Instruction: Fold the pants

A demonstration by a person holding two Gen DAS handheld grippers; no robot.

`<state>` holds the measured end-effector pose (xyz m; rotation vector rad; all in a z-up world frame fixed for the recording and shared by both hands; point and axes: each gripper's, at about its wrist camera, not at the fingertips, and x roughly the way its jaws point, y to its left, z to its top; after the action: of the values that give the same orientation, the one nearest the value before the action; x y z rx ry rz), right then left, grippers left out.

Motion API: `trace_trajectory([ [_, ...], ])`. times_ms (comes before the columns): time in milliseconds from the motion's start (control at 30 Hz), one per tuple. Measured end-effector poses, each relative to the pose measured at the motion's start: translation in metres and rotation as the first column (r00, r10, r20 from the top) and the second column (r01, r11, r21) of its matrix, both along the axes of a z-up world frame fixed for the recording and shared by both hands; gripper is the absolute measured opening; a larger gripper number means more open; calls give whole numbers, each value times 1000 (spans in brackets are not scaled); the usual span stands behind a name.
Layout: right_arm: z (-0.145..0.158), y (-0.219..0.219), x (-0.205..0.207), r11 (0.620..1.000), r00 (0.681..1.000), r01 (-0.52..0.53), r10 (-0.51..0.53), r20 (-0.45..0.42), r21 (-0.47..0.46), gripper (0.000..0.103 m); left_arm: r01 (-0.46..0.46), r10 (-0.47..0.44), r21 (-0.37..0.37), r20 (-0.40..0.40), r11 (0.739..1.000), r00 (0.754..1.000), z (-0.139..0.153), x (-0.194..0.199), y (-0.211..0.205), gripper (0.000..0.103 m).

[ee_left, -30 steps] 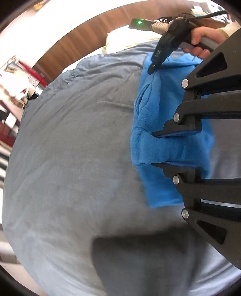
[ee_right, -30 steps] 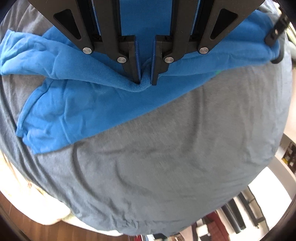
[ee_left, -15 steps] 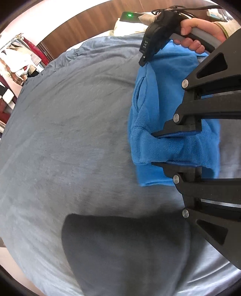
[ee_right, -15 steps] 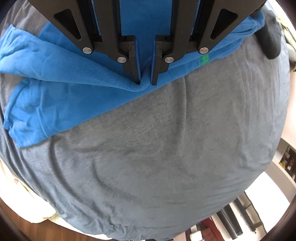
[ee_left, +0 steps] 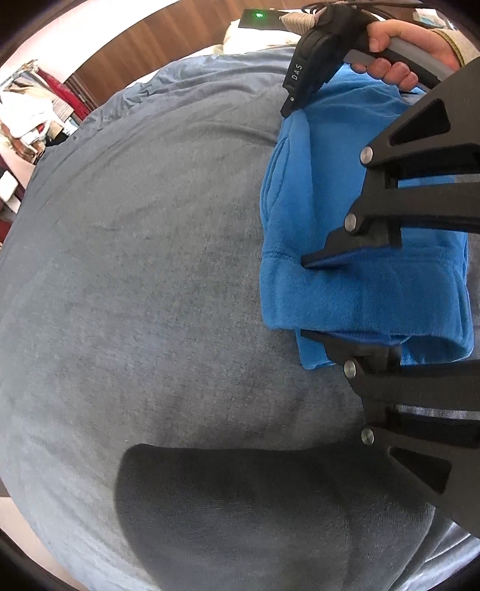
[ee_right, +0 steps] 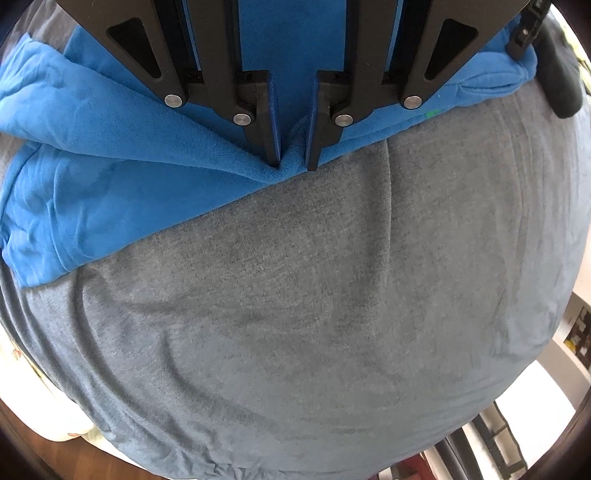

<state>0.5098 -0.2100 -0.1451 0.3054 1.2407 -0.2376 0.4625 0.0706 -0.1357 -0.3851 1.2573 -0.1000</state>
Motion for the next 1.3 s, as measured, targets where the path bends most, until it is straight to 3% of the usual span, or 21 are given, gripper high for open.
trace_trajectory([
  [67, 1, -1, 0, 1000, 1000, -7, 7, -2, 11, 18, 7, -7, 52, 6, 999, 1000, 9, -1, -4, 50],
  [267, 22, 1, -16, 998, 998, -54, 54, 12, 41, 44, 48, -62, 131, 104, 990, 993, 56, -27, -16, 59],
  [367, 45, 1, -38, 993, 995, -85, 81, 55, 82, 44, 86, -107, 136, 157, 987, 982, 81, -44, -30, 59],
  [500, 76, -4, -74, 985, 985, -133, 120, 125, 106, 44, 147, -165, 91, 245, 985, 955, 114, -66, -54, 59],
  [700, 118, -40, -141, 985, 967, -142, 118, 227, 95, 44, 291, -297, 70, 347, 954, 890, 145, -99, -111, 59],
  [867, 137, -88, -184, 994, 965, -79, 56, 256, 80, 44, 408, -392, 36, 363, 912, 845, 148, -114, -166, 59],
  [1033, 141, -138, -228, 999, 966, -2, -12, 260, 52, 44, 524, -492, 3, 354, 851, 796, 136, -135, -237, 58],
  [1300, 120, -215, -276, 993, 967, 110, -118, 227, 48, 44, 620, -576, -98, 282, 778, 767, 98, -156, -327, 56],
])
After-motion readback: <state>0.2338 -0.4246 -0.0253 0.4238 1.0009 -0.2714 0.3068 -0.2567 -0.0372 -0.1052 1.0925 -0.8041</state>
